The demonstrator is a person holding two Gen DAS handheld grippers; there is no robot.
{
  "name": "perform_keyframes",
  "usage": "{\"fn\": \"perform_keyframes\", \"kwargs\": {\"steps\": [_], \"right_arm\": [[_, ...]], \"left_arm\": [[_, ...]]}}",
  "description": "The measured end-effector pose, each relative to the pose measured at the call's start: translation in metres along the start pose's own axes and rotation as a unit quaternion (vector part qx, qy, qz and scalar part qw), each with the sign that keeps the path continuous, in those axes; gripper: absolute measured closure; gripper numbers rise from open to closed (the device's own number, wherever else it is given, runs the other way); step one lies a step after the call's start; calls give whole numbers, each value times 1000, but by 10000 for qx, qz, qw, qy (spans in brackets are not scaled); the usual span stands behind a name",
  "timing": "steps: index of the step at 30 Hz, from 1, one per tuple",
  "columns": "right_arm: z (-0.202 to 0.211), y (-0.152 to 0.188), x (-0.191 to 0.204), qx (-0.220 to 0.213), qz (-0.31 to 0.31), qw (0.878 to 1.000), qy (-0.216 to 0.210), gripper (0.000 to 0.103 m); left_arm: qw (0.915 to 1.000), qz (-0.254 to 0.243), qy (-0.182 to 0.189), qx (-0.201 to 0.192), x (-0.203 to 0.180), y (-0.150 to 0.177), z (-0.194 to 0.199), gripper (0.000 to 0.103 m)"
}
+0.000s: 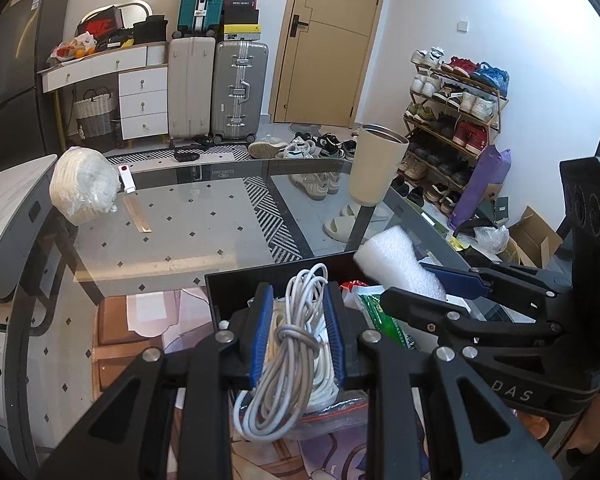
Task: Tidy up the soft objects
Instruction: 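Carry the cable and foam over the black box and lower them inside, then open both grippers and raise them away from the box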
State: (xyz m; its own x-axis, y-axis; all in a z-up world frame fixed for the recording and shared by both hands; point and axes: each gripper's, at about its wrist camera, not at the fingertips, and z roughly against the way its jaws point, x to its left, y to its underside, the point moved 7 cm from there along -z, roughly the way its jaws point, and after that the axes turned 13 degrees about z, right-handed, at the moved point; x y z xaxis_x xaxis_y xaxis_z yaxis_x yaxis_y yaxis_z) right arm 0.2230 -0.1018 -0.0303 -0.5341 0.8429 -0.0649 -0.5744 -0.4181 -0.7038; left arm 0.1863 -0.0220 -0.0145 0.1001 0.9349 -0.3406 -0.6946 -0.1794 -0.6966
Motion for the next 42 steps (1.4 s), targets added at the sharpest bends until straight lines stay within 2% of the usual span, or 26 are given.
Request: {"fn": "perform_keyframes", "kwargs": {"steps": [4,7,8,12,14,16,17,20,23,26,28,31,35,37,39,42], "right_arm": [[1,1,1,-9,-6,10000,-14,59],[2,1,1,-24,-5,10000,-15,56],[3,1,0,-31,-9,10000,20,55],[8,-1,0,-113,25,9999,68,53],[11,-2,1,-187,43,9998,87,52],[14,-2,2,-264,74,9995,128,52],[17,-3,1,-322,74,9993,181,48],[26,-2,1,-515,84,9980,356,17],[40,-3,5,-891,147,9948,474,16],[52,-1,11,-1150,394,9896,764,15],[61,1,16,-1380,551,9829,1092,12],[74,7,22,-1840,641,9738,1168,7],[83,20,22,-2093,608,9698,1097,5],[87,30,12,-2217,366,9667,1228,3],[88,40,3,-2192,160,9665,1328,3],[87,49,-10,-2115,-71,9682,1336,3]], "left_arm": [[10000,24,14,-12,1,0,1,78],[10000,31,14,-15,1,0,0,54],[10000,33,13,-40,1,-1,1,50],[9996,126,-2,-241,3,-5,10,46],[9995,150,9,-272,2,-6,12,23],[9991,192,-48,-383,3,-8,16,15],[9989,193,-61,-433,4,-9,18,15],[9960,195,-232,-845,7,-15,33,13],[9928,130,-249,-1168,7,-15,49,7],[9894,143,-313,-1410,12,-12,60,7],[9868,125,-335,-1577,15,-8,66,6],[9826,42,-372,-1817,17,-3,75,3],[9790,-5,-414,-1994,20,5,83,0],[9761,19,-467,-2124,23,10,86,0],[9744,87,-524,-2183,29,16,87,0],[9762,148,-469,-2110,34,26,84,0]]}}
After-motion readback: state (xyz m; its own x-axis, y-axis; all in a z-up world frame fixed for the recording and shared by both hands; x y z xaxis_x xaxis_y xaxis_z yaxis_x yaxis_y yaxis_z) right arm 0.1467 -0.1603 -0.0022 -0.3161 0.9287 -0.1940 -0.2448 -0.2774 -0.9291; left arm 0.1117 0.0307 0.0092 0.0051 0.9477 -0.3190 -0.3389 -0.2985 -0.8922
